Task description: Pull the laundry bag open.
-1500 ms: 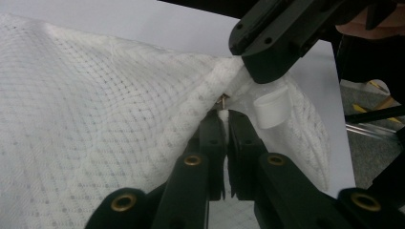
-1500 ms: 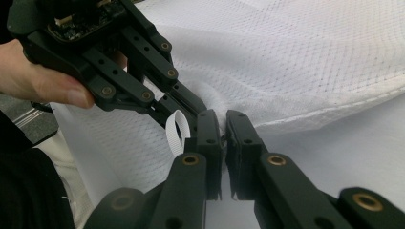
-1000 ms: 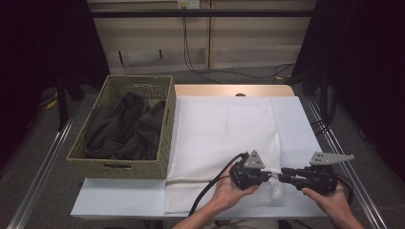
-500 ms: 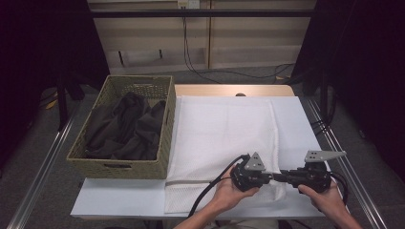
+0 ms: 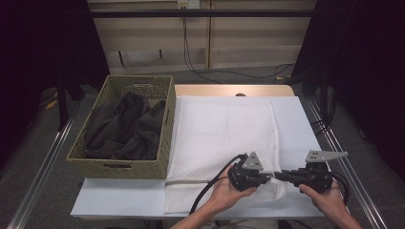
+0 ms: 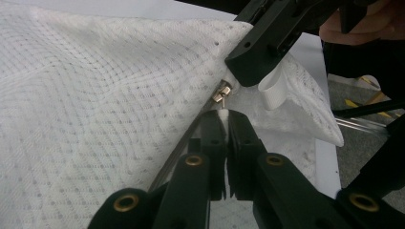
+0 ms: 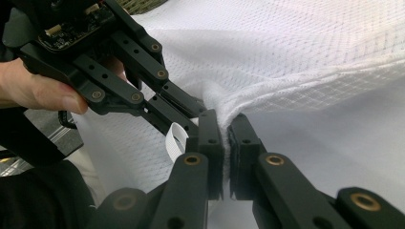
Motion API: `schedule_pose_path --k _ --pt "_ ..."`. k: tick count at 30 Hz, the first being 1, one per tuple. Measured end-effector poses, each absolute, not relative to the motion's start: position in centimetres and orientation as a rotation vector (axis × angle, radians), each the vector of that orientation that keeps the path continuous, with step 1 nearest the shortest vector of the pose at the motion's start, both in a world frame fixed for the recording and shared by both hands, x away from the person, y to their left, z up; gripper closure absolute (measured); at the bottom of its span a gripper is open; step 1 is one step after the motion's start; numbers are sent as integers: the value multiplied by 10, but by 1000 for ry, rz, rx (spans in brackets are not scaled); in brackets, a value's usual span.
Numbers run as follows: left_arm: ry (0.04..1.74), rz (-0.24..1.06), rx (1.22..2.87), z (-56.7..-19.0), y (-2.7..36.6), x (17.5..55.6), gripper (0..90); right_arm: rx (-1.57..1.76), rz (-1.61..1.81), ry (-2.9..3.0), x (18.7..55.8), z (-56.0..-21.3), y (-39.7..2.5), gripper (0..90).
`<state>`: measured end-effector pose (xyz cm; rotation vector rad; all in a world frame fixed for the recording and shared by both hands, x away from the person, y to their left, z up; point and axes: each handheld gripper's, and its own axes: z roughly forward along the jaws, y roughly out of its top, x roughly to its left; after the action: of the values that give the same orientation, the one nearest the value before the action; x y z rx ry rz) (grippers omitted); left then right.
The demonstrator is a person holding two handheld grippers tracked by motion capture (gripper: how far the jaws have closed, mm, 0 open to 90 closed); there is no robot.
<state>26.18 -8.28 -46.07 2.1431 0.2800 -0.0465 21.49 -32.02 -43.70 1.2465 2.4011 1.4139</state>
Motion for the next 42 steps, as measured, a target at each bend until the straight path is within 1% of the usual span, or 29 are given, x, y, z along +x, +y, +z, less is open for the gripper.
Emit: schedule_pose_path --k 8,20,29,34,42 --pt "308 -79 2120 -463 -79 265 868 1249 1411 2367 212 -436 -324 863" --pt "302 -69 2124 -462 -77 265 868 1261 1402 2363 212 -436 -327 863" --pt "294 -62 2160 -461 -75 266 867 1271 1393 2353 210 -436 -330 864" --pt "299 -69 2137 -462 -75 265 868 1277 1395 2347 210 -436 -333 864" --pt "291 -63 2177 -459 -72 265 868 1285 1381 2340 208 -436 -334 865"
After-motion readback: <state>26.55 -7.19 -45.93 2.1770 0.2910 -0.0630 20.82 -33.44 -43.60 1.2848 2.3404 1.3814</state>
